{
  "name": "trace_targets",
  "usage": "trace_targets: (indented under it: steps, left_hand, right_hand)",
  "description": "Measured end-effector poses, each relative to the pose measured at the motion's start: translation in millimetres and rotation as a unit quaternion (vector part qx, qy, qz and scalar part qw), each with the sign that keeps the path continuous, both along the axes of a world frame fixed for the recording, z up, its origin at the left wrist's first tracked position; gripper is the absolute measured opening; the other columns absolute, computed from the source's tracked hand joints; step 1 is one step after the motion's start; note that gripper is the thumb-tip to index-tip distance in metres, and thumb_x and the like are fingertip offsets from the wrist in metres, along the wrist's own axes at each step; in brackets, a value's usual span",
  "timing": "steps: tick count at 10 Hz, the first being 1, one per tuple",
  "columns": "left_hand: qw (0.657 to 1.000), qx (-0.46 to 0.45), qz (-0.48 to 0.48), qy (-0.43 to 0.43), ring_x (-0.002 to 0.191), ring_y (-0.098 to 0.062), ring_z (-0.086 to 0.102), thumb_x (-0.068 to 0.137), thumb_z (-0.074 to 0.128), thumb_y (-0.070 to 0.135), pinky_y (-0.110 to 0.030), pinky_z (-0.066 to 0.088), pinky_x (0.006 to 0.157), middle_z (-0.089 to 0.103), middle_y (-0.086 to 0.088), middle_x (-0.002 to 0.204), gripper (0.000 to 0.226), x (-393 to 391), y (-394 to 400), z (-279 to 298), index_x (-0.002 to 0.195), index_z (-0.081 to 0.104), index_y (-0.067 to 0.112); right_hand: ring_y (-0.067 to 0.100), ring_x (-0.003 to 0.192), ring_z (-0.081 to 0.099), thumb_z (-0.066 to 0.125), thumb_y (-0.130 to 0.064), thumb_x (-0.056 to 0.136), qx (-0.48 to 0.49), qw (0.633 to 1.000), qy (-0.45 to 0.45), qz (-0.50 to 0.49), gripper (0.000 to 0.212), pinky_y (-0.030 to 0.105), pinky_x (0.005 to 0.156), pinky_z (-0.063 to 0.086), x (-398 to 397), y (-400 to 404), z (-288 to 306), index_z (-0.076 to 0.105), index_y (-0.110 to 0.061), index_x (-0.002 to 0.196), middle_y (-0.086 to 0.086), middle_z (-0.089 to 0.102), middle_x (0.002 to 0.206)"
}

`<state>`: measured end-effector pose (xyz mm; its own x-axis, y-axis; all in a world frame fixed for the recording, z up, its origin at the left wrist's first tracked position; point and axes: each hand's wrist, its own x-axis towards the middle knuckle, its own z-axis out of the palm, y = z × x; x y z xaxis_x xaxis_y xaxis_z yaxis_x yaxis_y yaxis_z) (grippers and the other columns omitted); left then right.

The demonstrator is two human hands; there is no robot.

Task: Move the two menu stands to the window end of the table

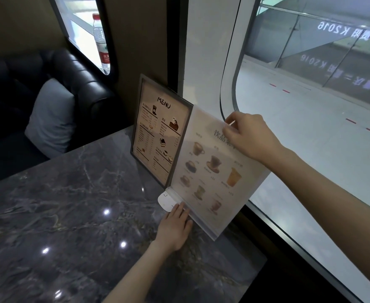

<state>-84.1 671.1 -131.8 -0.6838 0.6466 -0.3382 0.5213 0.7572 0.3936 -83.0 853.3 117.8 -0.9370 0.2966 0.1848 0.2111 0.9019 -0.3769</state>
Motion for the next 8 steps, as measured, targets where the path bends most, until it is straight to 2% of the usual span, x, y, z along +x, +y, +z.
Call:
trace_targets:
  steps: [1,2,3,4,5,6,7,8]
  left_hand:
    - [1.0,0.006,0.007,-0.006,0.149,-0.019,0.002,0.1,0.022,0.038,-0.036,0.007,0.119,0.002,-0.003,0.161,0.055,-5.4,0.7,4.9,0.15,0.011,0.018]
    - [0.999,0.026,0.029,-0.014,0.147,-0.021,0.013,0.1,0.028,0.037,-0.037,0.018,0.117,0.012,-0.006,0.16,0.054,-12.4,-0.8,17.8,0.149,0.019,0.015]
    - [0.996,0.051,0.067,-0.034,0.138,-0.028,0.034,0.098,0.034,0.036,-0.038,0.033,0.108,0.031,-0.01,0.154,0.051,-22.0,-5.3,34.7,0.144,0.033,0.014]
    - [0.988,0.086,0.116,-0.048,0.114,-0.033,0.056,0.096,0.036,0.034,-0.04,0.046,0.091,0.061,-0.016,0.125,0.039,-34.9,-17.1,55.9,0.118,0.058,0.01]
    - [0.973,0.137,0.178,-0.043,0.092,-0.035,0.061,0.095,0.041,0.032,-0.042,0.048,0.078,0.067,-0.02,0.097,0.038,-47.0,-37.5,81.2,0.085,0.062,0.002]
    - [0.958,0.176,0.225,-0.008,0.083,-0.034,0.062,0.095,0.043,0.032,-0.042,0.049,0.074,0.067,-0.02,0.086,0.042,-55.7,-67.2,108.7,0.077,0.061,-0.001]
    - [0.945,0.201,0.257,0.036,0.081,-0.032,0.064,0.094,0.044,0.033,-0.044,0.051,0.078,0.07,-0.018,0.083,0.042,-64.3,-110.2,137.6,0.079,0.065,0.0]
    - [0.917,0.246,0.305,0.079,0.082,-0.027,0.066,0.093,0.046,0.028,-0.038,0.051,0.081,0.073,-0.014,0.083,0.037,-68.8,-154.4,169.5,0.082,0.069,0.001]
  right_hand:
    - [0.035,0.094,0.057,0.043,-0.017,0.09,0.04,0.999,0.002,0.026,0.03,0.041,0.077,0.05,2.2,-7.3,-3.2,0.05,-0.001,0.114,0.021,0.063,0.108]
    - [0.033,0.101,0.053,0.043,-0.016,0.09,0.092,0.994,0.032,0.048,0.031,0.041,0.08,0.047,5.8,-15.2,-8.1,0.046,-0.002,0.118,0.019,0.056,0.116]
    - [0.029,0.108,0.053,0.045,-0.013,0.09,0.132,0.981,0.115,0.08,0.031,0.037,0.083,0.047,10.2,-23.8,-11.0,0.051,-0.002,0.118,0.017,0.058,0.12]
    - [0.026,0.101,0.058,0.048,-0.012,0.089,0.079,0.977,0.16,0.115,0.024,0.033,0.082,0.048,10.8,-38.3,-10.1,0.059,-0.003,0.107,0.016,0.063,0.111]
    - [0.014,0.089,0.059,0.049,-0.014,0.089,-0.015,0.976,0.168,0.137,0.02,0.023,0.078,0.047,9.2,-61.7,-3.3,0.061,-0.008,0.105,0.009,0.066,0.104]
    - [0.005,0.08,0.059,0.052,-0.019,0.09,-0.136,0.967,0.158,0.145,0.018,0.017,0.067,0.049,6.2,-92.6,6.8,0.061,-0.015,0.104,-0.002,0.064,0.099]
    - [0.01,0.08,0.065,0.055,-0.017,0.088,-0.272,0.934,0.178,0.148,0.015,0.026,0.072,0.056,-1.8,-130.4,18.4,0.064,-0.016,0.1,-0.001,0.069,0.087]
    - [0.008,0.068,0.066,0.054,-0.01,0.088,-0.435,0.865,0.193,0.159,0.014,0.025,0.068,0.056,-1.5,-166.6,39.0,0.065,-0.007,0.097,0.001,0.068,0.076]
